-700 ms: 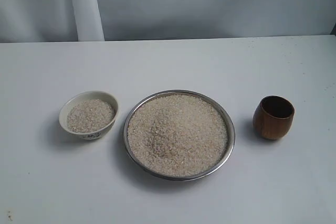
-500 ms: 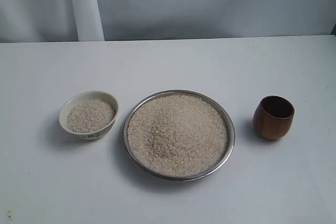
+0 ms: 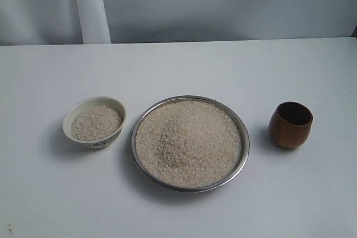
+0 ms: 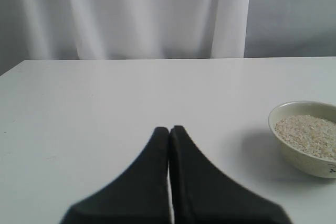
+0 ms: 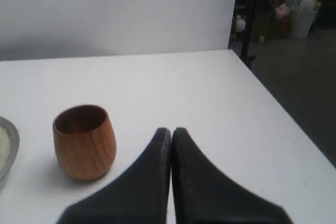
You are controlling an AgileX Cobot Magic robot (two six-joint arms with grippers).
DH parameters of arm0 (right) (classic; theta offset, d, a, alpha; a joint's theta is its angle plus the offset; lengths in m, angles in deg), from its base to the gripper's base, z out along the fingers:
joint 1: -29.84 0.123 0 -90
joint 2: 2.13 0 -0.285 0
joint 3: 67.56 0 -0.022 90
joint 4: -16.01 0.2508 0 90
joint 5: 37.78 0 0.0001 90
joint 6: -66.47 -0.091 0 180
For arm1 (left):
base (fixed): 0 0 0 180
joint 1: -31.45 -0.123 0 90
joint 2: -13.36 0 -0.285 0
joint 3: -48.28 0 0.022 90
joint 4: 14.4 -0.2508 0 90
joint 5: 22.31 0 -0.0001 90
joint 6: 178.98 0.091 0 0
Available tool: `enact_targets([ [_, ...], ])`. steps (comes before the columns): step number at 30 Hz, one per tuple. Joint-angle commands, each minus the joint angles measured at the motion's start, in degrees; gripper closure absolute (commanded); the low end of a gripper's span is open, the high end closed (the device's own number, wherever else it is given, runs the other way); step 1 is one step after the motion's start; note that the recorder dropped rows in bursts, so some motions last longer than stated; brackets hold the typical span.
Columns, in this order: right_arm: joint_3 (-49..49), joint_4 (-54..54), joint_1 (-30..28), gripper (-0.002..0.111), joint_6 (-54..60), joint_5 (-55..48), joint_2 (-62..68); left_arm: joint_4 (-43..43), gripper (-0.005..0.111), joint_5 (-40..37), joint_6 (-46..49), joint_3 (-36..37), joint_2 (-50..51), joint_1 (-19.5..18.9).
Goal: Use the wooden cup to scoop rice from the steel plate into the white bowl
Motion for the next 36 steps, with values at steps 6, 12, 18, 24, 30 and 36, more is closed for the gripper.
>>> enact_targets([
  [6,0.2,0.2,-0.5,0.108,-0.3,24.0,-0.3,0.0,0.107,0.3,-0.2,0.1,-0.1,0.1],
  [12,0.2,0.2,-0.5,0.108,-0.4,34.8,-0.3,0.0,0.107,0.3,-0.2,0.1,-0.1,0.1],
  [18,0.2,0.2,-0.5,0.108,-0.4,35.0,-0.3,0.0,0.107,0.3,-0.2,0.1,-0.1,0.1],
  [24,0.2,-0.3,-0.5,0.108,14.6,55.6,-0.3,0.0,0.107,0.3,-0.2,0.1,-0.1,0.1],
  [30,0.2,0.1,-0.4,0.108,2.3,85.1,-0.3,0.0,0.107,0.3,-0.2,0.1,-0.1,0.1],
  [36,-7.9,-6.6,-0.4,0.108,-31.6,52.8,-0.3,0.0,0.107,0.3,-0.2,0.1,-0.1,0.1],
])
